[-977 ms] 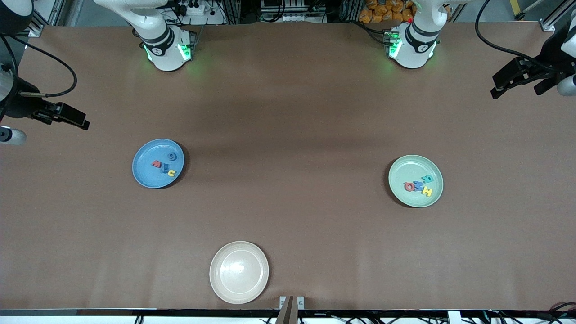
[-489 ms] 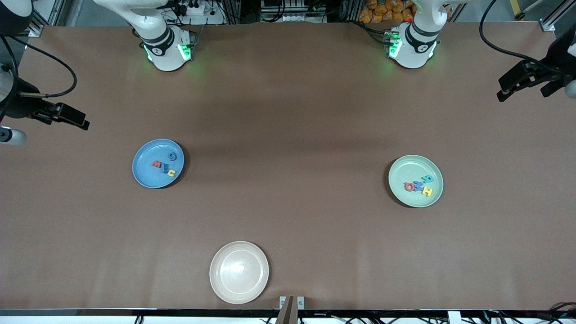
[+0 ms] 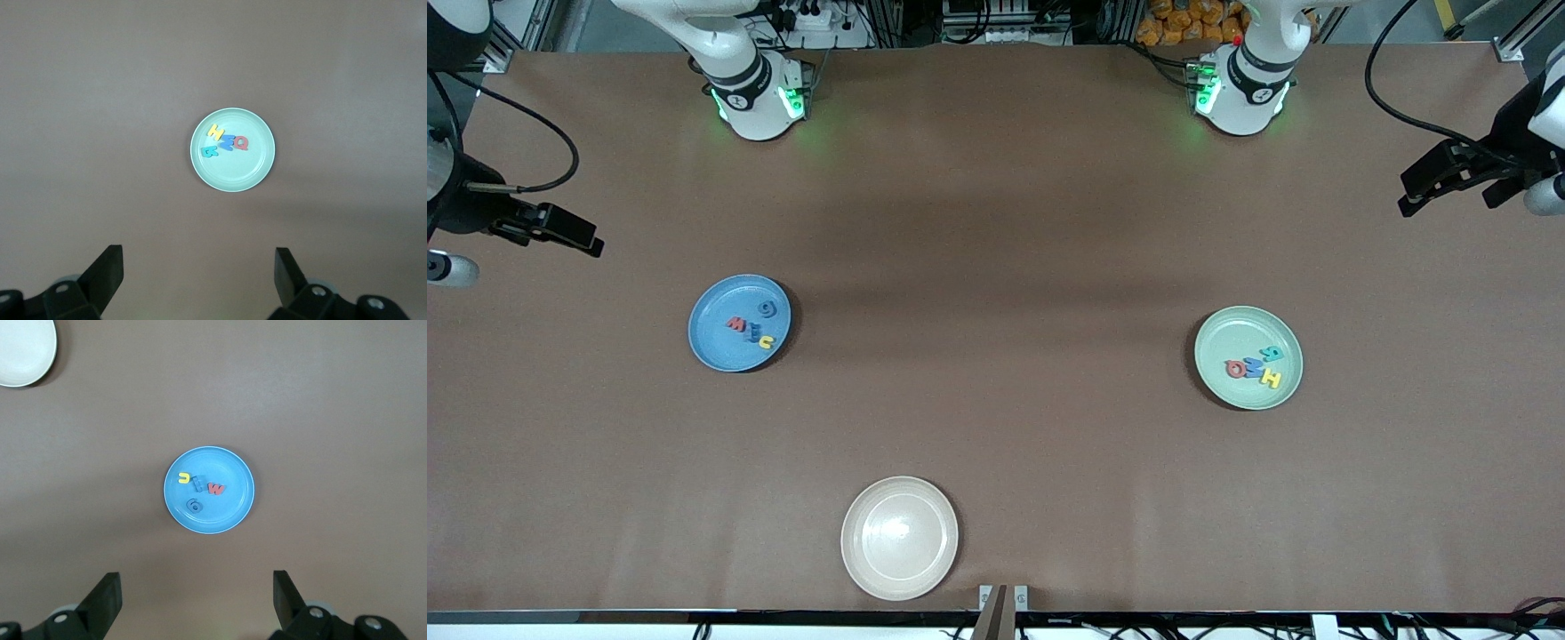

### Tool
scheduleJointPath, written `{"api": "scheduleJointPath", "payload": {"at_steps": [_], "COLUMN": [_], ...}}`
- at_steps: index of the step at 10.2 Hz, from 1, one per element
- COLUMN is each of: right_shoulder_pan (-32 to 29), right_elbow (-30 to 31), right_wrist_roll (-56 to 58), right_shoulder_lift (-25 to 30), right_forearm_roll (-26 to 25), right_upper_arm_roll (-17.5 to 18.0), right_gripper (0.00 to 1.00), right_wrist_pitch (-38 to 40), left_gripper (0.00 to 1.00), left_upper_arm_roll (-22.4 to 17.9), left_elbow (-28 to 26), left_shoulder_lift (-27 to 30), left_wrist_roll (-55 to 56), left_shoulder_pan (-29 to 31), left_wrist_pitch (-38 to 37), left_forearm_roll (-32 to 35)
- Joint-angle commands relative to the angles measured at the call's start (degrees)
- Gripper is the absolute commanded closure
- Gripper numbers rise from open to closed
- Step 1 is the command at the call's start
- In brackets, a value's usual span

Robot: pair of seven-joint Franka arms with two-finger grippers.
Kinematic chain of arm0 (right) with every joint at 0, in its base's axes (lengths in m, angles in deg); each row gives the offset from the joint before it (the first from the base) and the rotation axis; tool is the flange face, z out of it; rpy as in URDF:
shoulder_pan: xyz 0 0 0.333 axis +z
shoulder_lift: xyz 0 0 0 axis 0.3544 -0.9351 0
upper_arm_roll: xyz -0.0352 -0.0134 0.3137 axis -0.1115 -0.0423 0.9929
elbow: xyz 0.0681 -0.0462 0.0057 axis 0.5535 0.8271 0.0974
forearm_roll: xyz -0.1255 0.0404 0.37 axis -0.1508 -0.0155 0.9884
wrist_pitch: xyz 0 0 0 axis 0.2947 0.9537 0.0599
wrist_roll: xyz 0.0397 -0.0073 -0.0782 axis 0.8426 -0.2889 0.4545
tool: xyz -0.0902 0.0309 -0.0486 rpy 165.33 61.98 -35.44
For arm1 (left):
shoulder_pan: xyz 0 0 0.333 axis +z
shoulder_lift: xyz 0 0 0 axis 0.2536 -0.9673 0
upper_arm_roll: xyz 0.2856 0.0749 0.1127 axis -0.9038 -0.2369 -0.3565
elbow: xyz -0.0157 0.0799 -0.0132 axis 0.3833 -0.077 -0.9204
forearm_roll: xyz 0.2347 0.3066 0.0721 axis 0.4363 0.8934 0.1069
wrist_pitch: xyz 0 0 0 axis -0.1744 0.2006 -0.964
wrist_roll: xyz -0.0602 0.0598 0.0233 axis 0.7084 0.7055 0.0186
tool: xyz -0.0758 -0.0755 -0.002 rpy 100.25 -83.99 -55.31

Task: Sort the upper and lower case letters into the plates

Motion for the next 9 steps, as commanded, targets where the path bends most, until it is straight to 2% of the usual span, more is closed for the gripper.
{"api": "scheduleJointPath", "payload": {"at_steps": [1, 9], "right_shoulder_pan": [-0.5, -0.6], "right_elbow": [0.3, 0.3], "right_wrist_roll": [0.6, 0.6], "right_shoulder_lift": [0.2, 0.2], "right_forearm_roll": [1.2, 1.2], "right_upper_arm_roll": [0.1, 0.0], "right_gripper": [0.0, 0.0], "right_wrist_pitch": [0.3, 0.4], "left_gripper": [0.0, 0.0], "left_upper_arm_roll": [0.2, 0.2], "left_elbow": [-0.2, 0.1], "left_shoulder_lift": [0.4, 0.3], "left_wrist_roll": [-0.3, -0.6], "left_shoulder_pan": [0.2, 0.2], "left_wrist_pitch": [0.5, 0.5], "left_forearm_roll": [0.5, 0.6]}}
